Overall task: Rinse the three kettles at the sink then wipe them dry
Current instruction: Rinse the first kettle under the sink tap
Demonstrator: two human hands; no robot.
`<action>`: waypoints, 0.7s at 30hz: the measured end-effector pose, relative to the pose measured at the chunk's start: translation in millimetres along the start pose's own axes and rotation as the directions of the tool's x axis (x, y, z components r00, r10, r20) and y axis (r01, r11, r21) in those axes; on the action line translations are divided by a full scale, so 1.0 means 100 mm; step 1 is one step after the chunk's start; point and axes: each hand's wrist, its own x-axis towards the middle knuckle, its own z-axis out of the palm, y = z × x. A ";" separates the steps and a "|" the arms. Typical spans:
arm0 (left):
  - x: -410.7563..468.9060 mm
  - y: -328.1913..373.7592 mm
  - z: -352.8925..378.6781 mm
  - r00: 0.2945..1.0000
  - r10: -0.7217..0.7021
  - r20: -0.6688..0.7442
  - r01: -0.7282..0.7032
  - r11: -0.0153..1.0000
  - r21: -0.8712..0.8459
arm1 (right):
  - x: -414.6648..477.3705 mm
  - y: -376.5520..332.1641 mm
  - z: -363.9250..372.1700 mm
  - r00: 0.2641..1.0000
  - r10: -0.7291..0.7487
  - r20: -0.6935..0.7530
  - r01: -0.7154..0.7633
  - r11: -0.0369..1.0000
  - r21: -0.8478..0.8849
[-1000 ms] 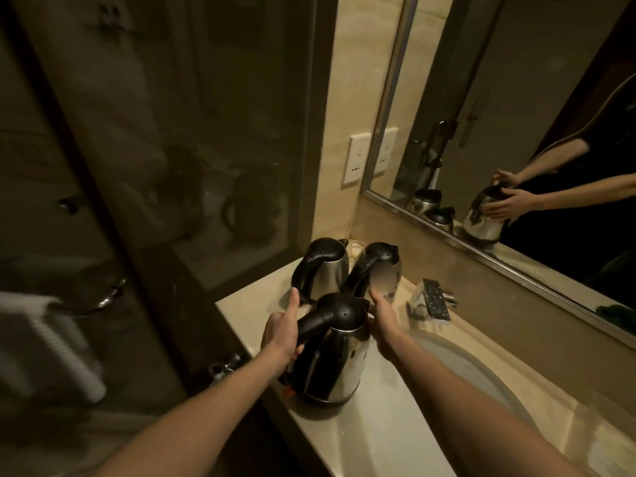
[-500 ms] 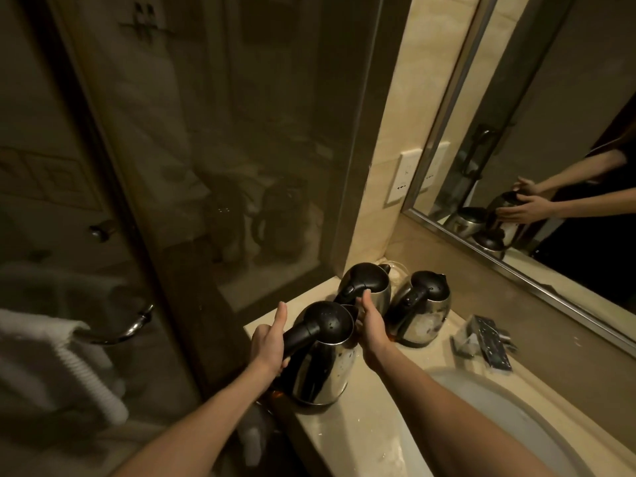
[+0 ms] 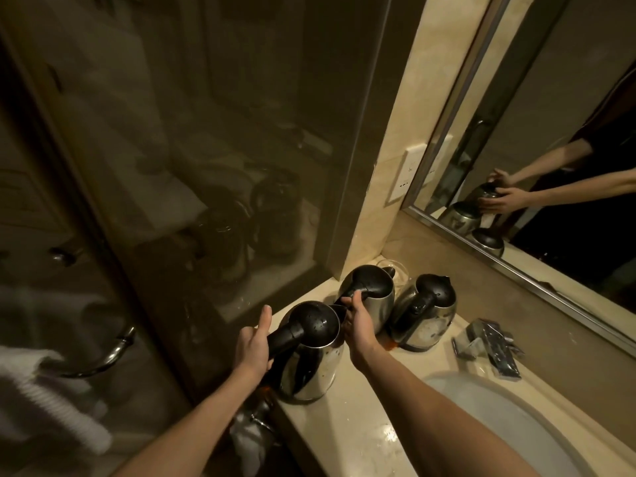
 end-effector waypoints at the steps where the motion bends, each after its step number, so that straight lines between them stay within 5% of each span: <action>1: 0.04 -0.01 -0.01 1.000 0.002 -0.002 -0.002 1.000 -0.008 | 0.03 0.01 0.01 1.000 -0.010 -0.002 0.010 1.000 -0.001; 21: 0.12 0.17 -0.05 0.985 0.080 -0.152 -0.065 0.993 0.100 | 0.04 0.00 0.11 0.998 -0.069 -0.005 0.067 0.981 -0.184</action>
